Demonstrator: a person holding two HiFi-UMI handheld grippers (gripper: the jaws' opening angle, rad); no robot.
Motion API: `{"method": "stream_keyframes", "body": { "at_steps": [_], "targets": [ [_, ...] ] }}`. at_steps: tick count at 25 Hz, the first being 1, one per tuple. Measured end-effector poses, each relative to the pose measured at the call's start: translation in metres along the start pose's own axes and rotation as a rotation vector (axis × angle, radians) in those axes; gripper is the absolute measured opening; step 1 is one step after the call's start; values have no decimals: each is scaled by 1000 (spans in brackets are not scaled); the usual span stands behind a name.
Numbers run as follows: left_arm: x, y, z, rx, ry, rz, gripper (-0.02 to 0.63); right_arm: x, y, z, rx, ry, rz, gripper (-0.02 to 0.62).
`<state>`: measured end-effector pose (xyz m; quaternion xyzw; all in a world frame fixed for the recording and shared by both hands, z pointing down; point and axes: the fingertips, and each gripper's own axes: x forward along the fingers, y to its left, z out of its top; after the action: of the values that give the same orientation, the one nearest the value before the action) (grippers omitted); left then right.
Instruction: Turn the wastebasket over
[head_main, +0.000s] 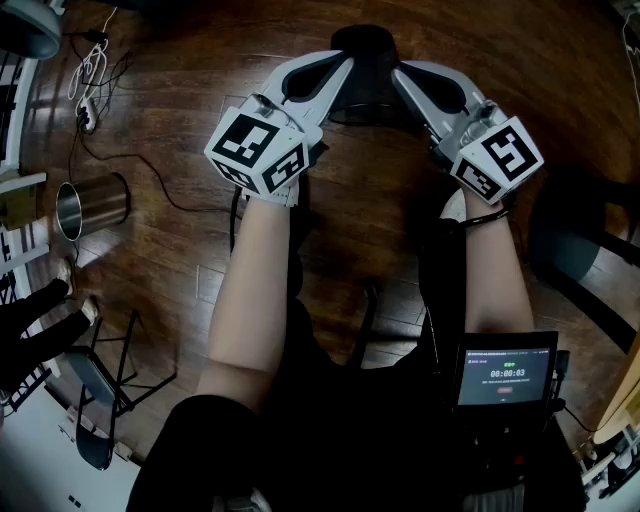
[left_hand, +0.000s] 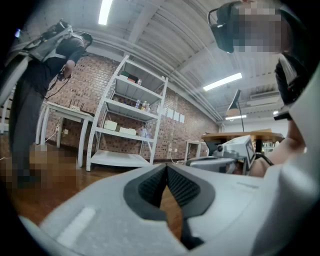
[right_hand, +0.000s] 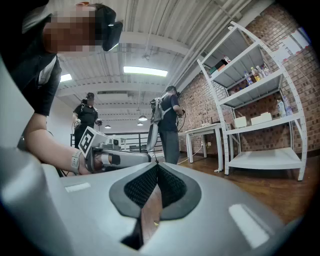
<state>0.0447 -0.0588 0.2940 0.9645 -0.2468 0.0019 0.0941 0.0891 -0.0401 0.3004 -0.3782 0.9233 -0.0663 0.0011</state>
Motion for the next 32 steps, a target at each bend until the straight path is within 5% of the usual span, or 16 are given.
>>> {"method": "stream_keyframes", "body": {
  "at_steps": [11,21,32],
  "targets": [
    [41,23,18,3,13,-37,2,15,-45,7,2,18,-30,9],
    [69,63,31,21,24,8,0,43,-96,-7,10,70,8,9],
    [73,89,17,52,58,23,0,76,-129,11,53,-30,-50,11]
  ]
}}
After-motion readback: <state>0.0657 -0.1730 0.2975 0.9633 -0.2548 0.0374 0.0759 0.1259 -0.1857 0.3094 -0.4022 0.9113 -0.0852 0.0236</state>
